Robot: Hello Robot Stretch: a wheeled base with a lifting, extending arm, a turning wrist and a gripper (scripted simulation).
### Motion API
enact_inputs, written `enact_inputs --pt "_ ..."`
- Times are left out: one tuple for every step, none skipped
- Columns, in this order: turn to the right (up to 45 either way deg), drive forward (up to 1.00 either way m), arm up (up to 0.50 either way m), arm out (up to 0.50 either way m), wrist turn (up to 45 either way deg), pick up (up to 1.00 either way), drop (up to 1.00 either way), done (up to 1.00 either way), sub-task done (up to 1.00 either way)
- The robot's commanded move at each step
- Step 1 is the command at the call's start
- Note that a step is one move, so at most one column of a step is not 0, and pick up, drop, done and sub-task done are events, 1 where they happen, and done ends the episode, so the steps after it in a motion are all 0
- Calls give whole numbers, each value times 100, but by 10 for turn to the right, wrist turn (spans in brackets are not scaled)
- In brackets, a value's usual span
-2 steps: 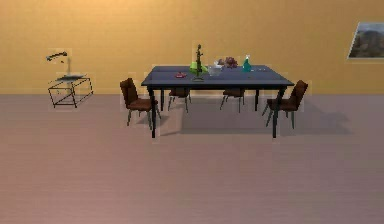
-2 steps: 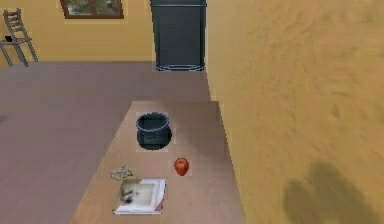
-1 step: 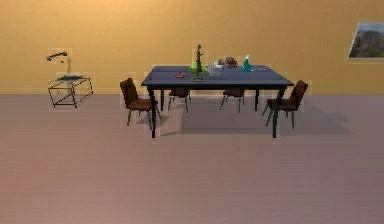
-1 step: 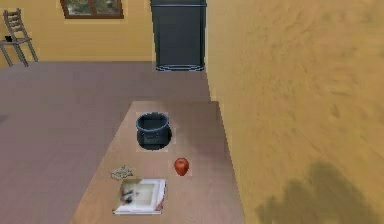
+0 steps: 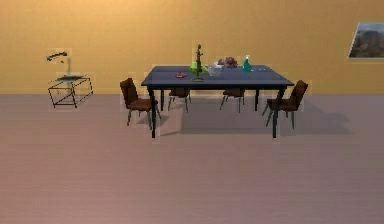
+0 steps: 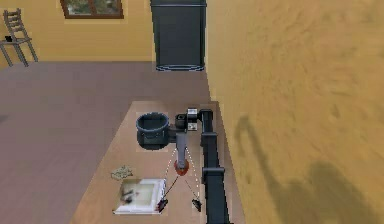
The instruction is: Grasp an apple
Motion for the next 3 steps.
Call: enact_inputs --pt "0 0 0 0 450 0 0 0 0" --pt "0 0 0 0 450 0 0 0 0" --pt "0 0 0 0 450 0 0 0 0"
